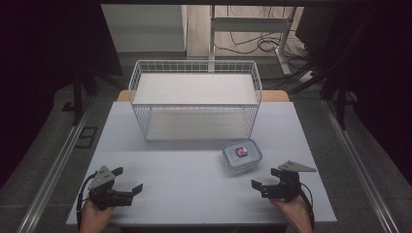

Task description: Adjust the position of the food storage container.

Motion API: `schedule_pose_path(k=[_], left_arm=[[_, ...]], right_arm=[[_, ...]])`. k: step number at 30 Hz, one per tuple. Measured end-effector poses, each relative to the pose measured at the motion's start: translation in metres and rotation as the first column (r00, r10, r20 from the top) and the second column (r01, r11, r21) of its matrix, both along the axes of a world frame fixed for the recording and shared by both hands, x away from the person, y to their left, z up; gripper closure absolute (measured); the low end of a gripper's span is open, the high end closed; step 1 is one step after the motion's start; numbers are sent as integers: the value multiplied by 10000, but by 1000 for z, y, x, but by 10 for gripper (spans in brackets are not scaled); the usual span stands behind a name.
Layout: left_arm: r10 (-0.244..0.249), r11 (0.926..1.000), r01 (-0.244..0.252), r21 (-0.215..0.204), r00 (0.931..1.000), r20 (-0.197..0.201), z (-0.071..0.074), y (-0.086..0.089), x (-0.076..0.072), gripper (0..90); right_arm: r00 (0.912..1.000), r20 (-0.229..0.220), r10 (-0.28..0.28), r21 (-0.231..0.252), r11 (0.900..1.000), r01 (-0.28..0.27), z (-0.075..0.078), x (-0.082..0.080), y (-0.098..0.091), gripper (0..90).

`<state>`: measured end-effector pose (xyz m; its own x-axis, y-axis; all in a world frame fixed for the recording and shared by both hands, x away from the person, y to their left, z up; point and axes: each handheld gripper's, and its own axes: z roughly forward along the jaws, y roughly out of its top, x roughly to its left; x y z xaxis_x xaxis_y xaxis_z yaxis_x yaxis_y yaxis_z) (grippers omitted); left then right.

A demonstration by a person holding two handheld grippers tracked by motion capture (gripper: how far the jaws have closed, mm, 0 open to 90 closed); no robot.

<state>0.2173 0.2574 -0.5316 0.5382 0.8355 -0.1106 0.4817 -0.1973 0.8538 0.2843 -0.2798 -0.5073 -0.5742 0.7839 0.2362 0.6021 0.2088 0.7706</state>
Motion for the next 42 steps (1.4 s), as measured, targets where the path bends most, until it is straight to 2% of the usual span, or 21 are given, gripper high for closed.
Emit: schedule_pose_path(k=[2, 7, 11, 14, 15, 16, 18, 19, 20, 21, 22, 23, 27, 31, 33, 37, 40, 42], left_arm=[[-29, 10000, 29, 6, 10000, -6, 0, -1, 0, 10], [-68, 9999, 68, 74, 10000, 11, 0, -3, 0, 10], [-31, 9999, 31, 114, 10000, 13, 0, -3, 0, 11], [-39, 9999, 39, 124, 10000, 1, -1, -4, 1, 12], [-68, 9999, 69, 141, 10000, -17, -1, -4, 1, 12], [-87, 9999, 87, 135, 10000, -26, -1, -4, 1, 12], [-113, 9998, 114, 146, 9999, -47, -1, -5, 1, 12], [-113, 9998, 114, 146, 9999, -47, -1, -5, 1, 12], [-111, 9998, 112, 145, 9999, -43, -1, -5, 1, 12], [-102, 9998, 102, 149, 9999, -39, -1, -5, 1, 12], [-95, 9998, 96, 149, 9999, -34, -1, -5, 1, 12], [-93, 9998, 93, 147, 10000, -29, -1, -5, 1, 12], [-50, 9998, 51, 178, 10000, -43, -1, -5, 0, 12], [-6, 9999, 6, 164, 10000, -51, -2, -5, 0, 13], [21, 9999, -21, 132, 10000, -66, -2, -5, 0, 13], [53, 9999, -52, 102, 10000, -82, -2, -4, 0, 13], [83, 9999, -83, 56, 9999, -106, -2, -3, 1, 14], [86, 10000, -86, 25, 9999, -103, -2, -3, 1, 13]], right_arm=[[10000, -57, 0, -22, 10000, -1, 0, 1, 0, 17], [10000, -9, -17, -421, 9991, 17, 2, 1, 4, 99], [9998, 156, 96, -672, 9977, -85, 9, 1, 6, 284], [9997, 187, 143, -771, 9969, -128, 10, 0, 6, 358], [9996, 180, 204, -788, 9967, -189, 11, 1, 6, 396], [9994, 93, 341, -716, 9969, -333, 12, 1, 6, 482], [9991, -53, 430, -644, 9970, -433, 12, 3, 5, 561], [9991, -53, 430, -644, 9970, -433, 12, 3, 5, 561], [9989, -61, 468, -644, 9968, -471, 12, 4, 5, 597], [9986, -27, 521, -718, 9961, -522, 12, 4, 5, 636], [9982, 23, 594, -751, 9954, -591, 14, 5, 5, 724], [9982, 23, 594, -751, 9954, -591, 14, 5, 5, 724], [9975, 210, 681, -835, 9943, -661, 22, 7, 7, 887], [9974, 180, 693, -1012, 9926, -672, 28, 14, 11, 894], [9972, 73, 742, -902, 9932, -732, 30, 20, 13, 894], [9991, 170, 385, -1078, 9935, -364, 36, 33, 14, 895], [9994, 339, 8, -791, 9969, 19, 43, 47, 10, 894], [9992, 389, -34, -793, 9968, 65, 44, 51, 10, 894]])
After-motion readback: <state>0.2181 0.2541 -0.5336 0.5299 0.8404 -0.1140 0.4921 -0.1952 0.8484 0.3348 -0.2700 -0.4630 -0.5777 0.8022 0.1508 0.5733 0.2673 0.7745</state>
